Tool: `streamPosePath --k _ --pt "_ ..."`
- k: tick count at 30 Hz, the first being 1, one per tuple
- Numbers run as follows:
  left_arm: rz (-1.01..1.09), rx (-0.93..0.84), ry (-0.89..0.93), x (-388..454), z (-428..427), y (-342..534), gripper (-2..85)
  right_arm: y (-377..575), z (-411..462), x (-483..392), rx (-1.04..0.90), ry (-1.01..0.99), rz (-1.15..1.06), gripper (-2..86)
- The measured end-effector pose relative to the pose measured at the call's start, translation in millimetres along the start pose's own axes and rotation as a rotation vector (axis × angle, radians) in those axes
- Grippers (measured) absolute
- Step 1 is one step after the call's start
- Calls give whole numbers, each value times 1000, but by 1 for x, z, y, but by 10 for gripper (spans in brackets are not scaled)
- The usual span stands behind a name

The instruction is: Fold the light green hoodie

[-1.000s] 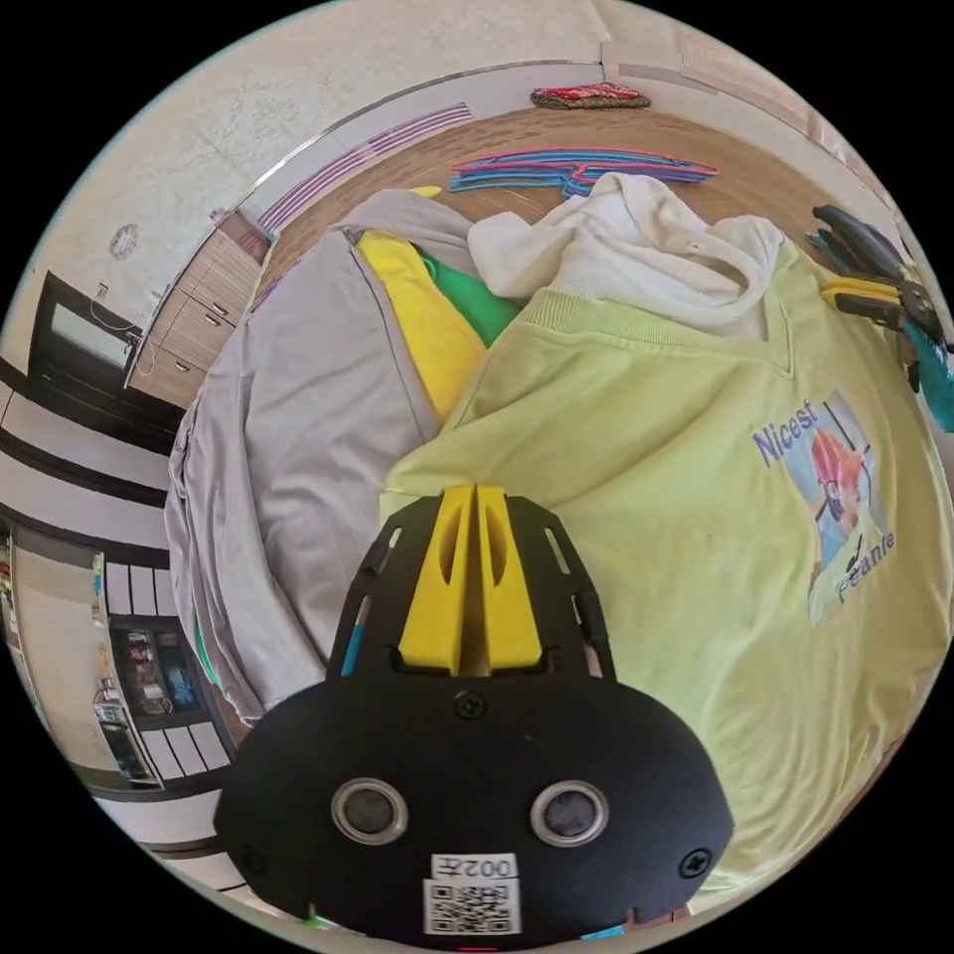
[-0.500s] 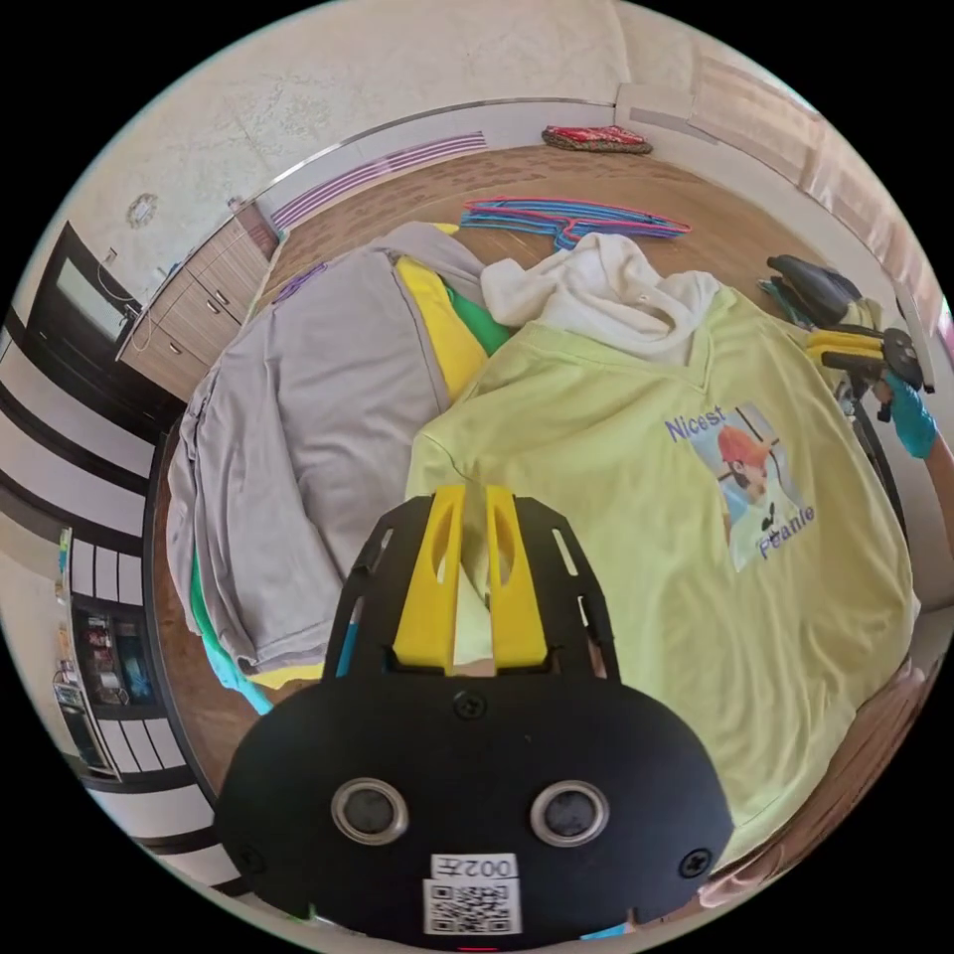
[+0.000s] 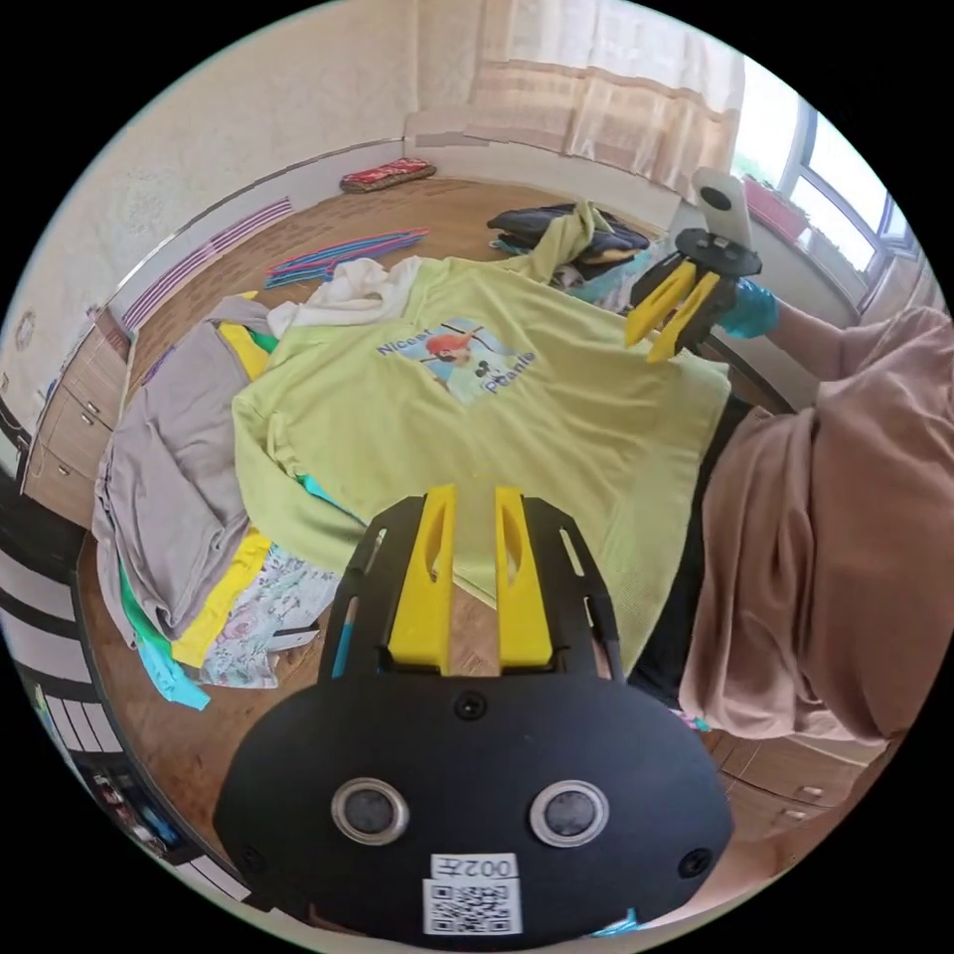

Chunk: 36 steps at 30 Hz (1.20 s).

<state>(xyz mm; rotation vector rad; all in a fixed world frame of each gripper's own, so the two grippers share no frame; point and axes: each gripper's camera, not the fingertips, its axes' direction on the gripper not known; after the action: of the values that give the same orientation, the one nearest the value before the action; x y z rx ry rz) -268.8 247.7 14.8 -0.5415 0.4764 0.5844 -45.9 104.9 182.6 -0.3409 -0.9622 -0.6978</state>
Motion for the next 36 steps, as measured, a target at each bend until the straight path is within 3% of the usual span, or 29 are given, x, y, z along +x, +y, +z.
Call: streamPosePath --k 11,17,29,36 --pt "-6 13 179 53 -3 115 47 2 69 -105 -184 -9 -156 76" --pt "-69 35 158 67 -1 154 56 13 92 -134 -271 63 -157 69" --pt "-41 -30 49 107 -6 205 12 40 100 -176 -267 59 -99 42" --pt "-36 49 -48 121 -39 219 -12 56 99 -203 -241 75 -103 39"
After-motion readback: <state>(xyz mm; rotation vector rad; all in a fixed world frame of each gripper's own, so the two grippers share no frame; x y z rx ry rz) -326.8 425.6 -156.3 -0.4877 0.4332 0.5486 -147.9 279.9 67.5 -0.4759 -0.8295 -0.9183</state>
